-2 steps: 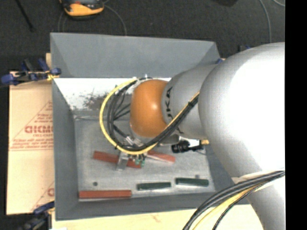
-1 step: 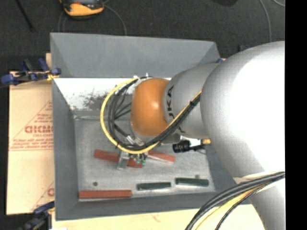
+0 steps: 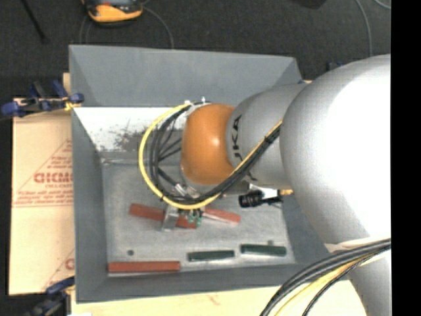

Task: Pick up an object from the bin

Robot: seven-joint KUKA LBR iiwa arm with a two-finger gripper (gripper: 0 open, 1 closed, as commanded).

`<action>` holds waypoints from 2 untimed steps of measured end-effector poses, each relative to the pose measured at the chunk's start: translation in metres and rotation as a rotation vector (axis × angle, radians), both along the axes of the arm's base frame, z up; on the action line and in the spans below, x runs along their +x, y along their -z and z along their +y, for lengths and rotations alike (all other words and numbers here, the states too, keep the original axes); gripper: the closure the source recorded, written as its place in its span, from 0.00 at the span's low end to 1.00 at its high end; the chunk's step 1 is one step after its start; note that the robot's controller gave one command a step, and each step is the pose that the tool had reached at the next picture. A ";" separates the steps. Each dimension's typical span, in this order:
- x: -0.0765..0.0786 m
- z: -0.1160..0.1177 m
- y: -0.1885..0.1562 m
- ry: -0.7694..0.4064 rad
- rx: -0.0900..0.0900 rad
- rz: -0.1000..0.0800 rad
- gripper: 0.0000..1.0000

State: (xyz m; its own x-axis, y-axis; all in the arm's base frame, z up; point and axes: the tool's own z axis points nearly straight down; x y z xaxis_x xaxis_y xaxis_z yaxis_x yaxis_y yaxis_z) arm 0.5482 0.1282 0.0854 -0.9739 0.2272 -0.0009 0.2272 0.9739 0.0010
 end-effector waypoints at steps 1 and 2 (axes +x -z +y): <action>0.001 0.000 -0.011 0.000 0.000 -0.002 1.00; -0.001 -0.001 -0.024 0.000 -0.002 0.006 1.00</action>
Offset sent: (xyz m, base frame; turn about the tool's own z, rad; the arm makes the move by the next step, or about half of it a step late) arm 0.0001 -0.0002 0.1030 0.0000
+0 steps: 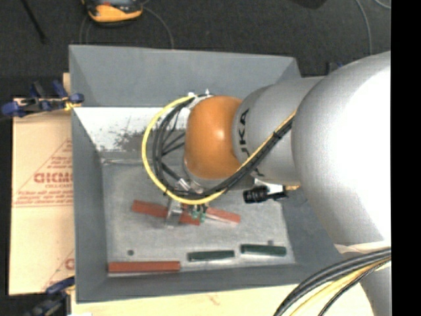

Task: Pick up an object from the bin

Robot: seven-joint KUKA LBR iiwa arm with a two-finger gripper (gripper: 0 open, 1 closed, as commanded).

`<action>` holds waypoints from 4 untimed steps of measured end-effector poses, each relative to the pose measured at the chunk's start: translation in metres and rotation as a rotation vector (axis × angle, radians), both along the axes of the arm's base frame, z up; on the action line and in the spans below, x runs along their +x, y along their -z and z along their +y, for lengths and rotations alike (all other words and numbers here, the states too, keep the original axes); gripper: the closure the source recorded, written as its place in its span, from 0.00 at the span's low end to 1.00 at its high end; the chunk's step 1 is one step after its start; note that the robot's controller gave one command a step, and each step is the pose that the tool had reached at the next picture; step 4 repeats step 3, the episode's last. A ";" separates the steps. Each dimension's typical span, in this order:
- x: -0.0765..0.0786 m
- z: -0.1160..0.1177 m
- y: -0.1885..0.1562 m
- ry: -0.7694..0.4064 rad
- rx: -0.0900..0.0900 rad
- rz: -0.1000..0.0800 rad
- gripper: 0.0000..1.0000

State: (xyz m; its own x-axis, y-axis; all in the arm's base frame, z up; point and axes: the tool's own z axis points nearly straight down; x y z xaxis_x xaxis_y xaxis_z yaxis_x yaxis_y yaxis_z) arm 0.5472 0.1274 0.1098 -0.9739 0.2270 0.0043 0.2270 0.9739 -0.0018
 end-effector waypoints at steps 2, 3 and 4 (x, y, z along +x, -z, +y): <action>0.003 0.000 -0.031 -0.001 0.002 -0.011 1.00; 0.003 0.000 -0.037 -0.001 0.002 -0.011 1.00; 0.003 0.000 -0.037 -0.001 0.002 -0.011 1.00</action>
Offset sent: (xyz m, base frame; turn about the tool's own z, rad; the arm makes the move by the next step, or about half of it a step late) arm 0.0000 -0.0001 0.0235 0.0000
